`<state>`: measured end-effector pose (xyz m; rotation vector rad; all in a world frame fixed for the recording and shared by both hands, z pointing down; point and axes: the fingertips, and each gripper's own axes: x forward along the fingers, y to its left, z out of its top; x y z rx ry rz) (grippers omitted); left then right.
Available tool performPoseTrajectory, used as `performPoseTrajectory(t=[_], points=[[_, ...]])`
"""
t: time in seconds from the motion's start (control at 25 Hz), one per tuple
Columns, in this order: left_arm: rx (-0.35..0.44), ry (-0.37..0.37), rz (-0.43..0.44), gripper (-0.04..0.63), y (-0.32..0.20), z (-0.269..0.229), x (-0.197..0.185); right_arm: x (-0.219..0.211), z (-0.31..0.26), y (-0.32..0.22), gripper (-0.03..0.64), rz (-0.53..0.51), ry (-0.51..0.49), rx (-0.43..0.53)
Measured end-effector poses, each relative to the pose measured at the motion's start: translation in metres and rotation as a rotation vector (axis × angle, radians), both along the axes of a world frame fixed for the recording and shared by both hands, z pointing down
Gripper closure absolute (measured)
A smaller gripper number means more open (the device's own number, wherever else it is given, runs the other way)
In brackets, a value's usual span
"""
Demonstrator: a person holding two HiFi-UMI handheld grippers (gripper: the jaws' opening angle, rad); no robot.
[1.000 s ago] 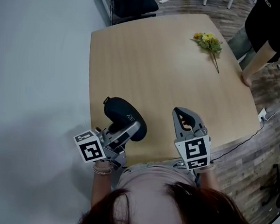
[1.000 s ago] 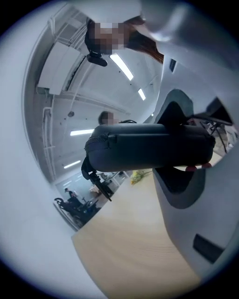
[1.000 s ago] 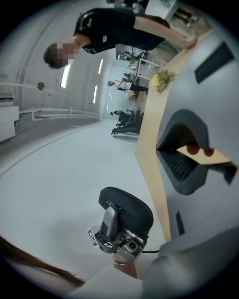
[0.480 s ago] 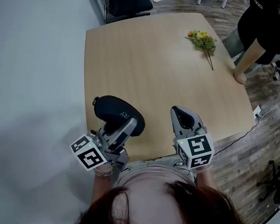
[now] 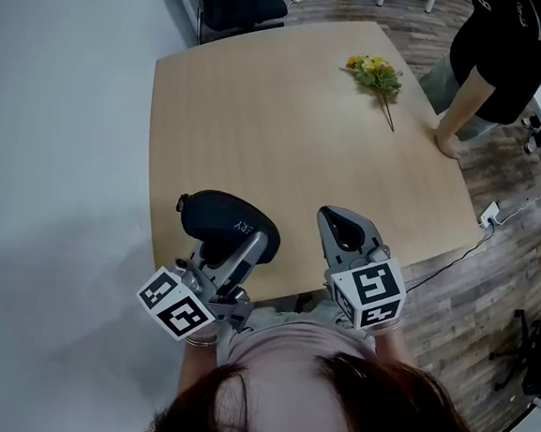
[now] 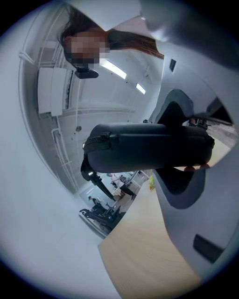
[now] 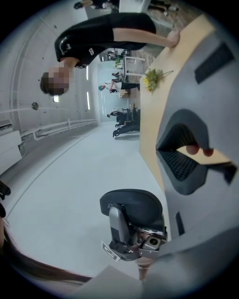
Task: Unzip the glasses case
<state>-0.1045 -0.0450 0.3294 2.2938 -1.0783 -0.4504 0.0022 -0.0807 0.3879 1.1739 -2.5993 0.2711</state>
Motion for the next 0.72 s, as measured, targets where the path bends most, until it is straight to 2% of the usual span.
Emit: performPoseTrajectory(t=[0.12,0.24,0.36,0.56,0.72], points=[[0.001,0.017,-0.010,0.345,0.000,-0.001,0.002,-0.002,-0.003,-0.001,0.601,-0.014,0.006,0.001],[-0.001,0.030,-0.031,0.345,0.005,-0.002,0.022,0.014,-0.005,0.004,0.601,-0.034,0.001,-0.002],[0.002,0.024,-0.059,0.345,0.013,-0.005,0.042,0.031,-0.010,0.012,0.601,-0.055,-0.011,0.002],[0.031,-0.004,-0.116,0.345,0.012,-0.013,0.052,0.035,-0.020,0.010,0.601,-0.103,-0.042,0.020],[0.002,-0.009,-0.116,0.345,0.022,0.001,0.075,0.048,-0.006,0.021,0.601,-0.133,-0.047,-0.006]])
